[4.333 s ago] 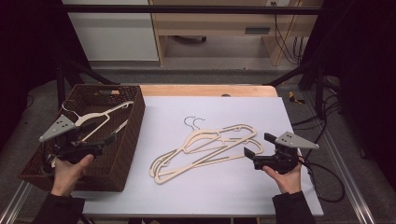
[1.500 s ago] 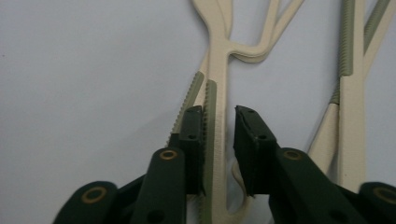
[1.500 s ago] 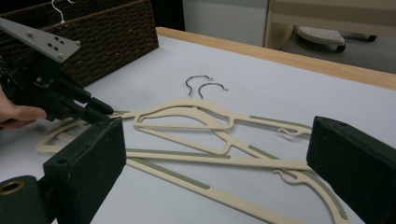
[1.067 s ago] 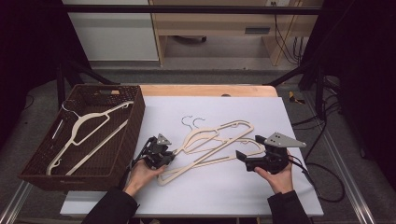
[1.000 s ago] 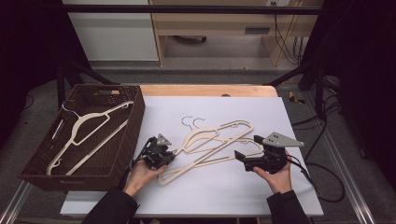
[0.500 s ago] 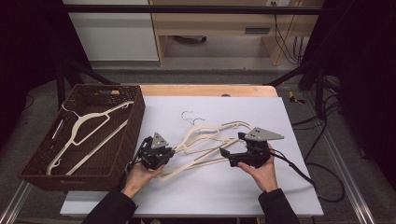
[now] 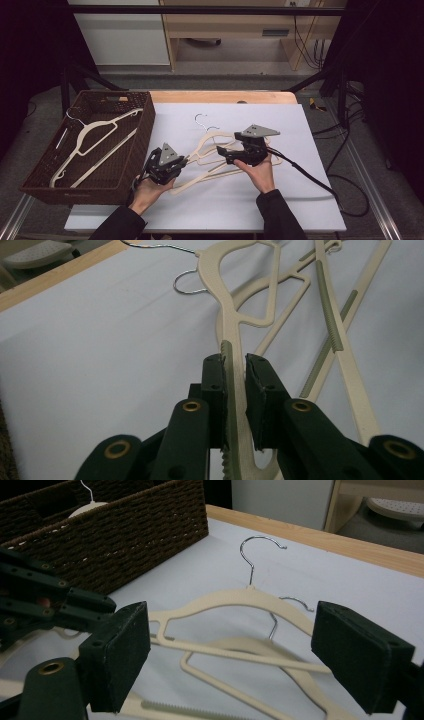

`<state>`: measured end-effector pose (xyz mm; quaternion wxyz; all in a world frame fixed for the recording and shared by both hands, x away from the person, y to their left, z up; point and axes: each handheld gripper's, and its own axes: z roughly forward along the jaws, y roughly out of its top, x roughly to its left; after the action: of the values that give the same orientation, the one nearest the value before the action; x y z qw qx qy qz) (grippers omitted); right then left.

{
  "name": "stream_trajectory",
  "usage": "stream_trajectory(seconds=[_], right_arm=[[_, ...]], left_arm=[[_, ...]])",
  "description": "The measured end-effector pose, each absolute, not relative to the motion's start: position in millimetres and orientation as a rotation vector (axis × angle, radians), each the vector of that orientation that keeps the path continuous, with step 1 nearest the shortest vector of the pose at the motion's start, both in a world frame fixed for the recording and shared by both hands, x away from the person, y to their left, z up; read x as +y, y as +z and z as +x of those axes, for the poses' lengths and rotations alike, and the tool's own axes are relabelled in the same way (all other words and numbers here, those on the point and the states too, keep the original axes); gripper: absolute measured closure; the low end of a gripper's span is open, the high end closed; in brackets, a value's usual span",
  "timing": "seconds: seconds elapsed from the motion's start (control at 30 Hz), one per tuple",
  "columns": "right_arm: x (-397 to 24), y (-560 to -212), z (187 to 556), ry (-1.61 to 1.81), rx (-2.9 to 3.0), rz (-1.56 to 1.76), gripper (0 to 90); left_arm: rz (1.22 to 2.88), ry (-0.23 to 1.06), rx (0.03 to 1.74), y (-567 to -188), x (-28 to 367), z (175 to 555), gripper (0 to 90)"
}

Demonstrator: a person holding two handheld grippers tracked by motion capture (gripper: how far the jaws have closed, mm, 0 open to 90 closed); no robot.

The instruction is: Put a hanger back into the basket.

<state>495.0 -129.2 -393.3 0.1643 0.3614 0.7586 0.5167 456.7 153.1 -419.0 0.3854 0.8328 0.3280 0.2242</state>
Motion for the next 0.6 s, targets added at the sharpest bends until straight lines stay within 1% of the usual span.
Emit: stream_trajectory(seconds=[0.33, 0.37, 0.6], right_arm=[[-107, -398, 526, 1.431, 2.169, 1.087, 21.9], [-106, -399, 529, 1.418, 2.175, 1.070, 22.4], [-94, -406, 550, 1.379, 2.182, 1.104, 31.4]], left_arm=[[2.103, 0.588, 0.816, -412, 152, 449, 79.2], [2.127, 0.600, 0.802, -411, 152, 449, 79.2], [2.126, 0.605, 0.800, -411, 151, 446, 79.2]])
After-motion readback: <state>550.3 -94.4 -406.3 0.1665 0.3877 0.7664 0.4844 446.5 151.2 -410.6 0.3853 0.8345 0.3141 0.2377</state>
